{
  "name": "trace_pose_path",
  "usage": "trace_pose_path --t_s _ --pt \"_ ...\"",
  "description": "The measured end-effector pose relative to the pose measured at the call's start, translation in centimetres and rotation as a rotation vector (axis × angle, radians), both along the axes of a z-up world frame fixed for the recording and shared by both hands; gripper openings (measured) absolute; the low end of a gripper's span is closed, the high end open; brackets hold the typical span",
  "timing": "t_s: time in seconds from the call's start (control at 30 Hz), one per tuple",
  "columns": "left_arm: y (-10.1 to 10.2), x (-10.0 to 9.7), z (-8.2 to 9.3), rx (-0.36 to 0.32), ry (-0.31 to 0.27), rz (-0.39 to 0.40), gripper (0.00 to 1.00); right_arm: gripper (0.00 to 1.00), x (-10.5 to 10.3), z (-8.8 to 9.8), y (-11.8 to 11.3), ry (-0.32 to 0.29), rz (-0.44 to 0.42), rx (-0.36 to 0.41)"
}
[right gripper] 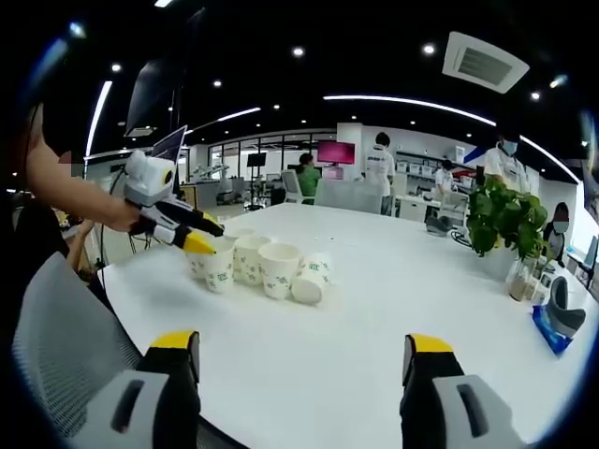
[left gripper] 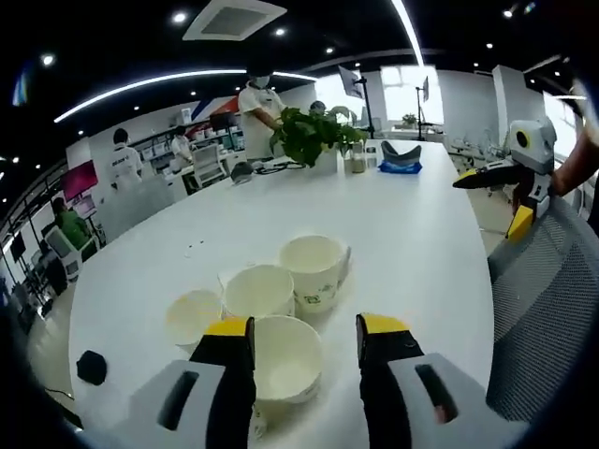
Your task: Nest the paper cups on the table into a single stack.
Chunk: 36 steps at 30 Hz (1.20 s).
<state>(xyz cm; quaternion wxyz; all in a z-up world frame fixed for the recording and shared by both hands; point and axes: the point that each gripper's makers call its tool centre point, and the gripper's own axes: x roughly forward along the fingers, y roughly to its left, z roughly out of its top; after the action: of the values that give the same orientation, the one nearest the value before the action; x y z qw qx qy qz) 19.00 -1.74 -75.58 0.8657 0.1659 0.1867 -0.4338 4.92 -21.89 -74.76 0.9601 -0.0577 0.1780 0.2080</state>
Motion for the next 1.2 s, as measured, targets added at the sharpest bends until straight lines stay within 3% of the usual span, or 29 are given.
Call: trace_pose_path --t_s 0.47,0.83,1.2 --pt "0.0 0.1 -3.2 0.086 0.074 0.003 0.23 0.90 0.0 -0.1 -0.1 0.002 0.000 0.006" --pt "-0.2 -0.7 -3.3 0.099 0.101 -0.003 0.06 0.90 0.0 -0.1 0.0 0.008 0.003 0.003" --pt "-0.1 -1.2 -3.1 0.097 0.084 -0.006 0.02 0.89 -0.1 -0.3 0.1 0.015 0.010 0.002"
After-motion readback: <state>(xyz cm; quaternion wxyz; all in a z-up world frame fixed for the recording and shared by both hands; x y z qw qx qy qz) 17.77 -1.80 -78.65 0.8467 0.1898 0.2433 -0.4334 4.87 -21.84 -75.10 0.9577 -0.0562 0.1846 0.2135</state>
